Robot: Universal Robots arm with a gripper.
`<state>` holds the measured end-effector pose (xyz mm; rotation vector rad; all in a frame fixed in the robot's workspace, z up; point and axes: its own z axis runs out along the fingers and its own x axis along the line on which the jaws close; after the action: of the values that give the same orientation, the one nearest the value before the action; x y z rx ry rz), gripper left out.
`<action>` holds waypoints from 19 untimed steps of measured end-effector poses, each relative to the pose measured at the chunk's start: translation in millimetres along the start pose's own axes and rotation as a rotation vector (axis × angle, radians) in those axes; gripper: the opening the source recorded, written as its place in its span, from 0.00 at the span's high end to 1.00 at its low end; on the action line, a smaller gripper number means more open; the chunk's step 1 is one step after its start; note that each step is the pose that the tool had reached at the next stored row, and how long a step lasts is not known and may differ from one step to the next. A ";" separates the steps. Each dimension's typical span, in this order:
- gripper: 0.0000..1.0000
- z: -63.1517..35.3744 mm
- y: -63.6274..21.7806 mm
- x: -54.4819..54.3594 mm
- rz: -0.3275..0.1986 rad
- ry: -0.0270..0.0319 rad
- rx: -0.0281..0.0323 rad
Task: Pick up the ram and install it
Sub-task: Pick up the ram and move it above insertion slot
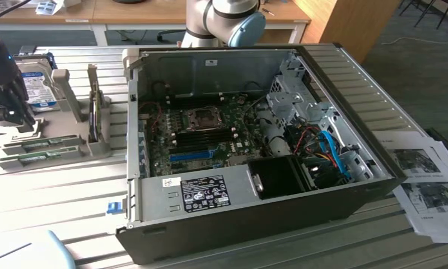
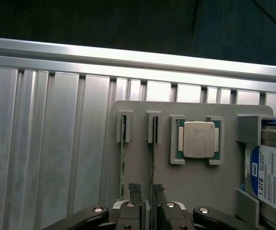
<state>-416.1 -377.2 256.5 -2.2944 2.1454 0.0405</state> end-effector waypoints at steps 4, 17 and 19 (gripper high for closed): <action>0.77 0.2 0.0 0.0 0.000 0.0000 0.0001; 0.77 0.0 0.6 8.4 0.000 0.0131 -0.0013; 0.77 0.0 0.7 10.6 0.000 0.0169 -0.0019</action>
<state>-416.2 -387.8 256.3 -2.3037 2.1546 0.0232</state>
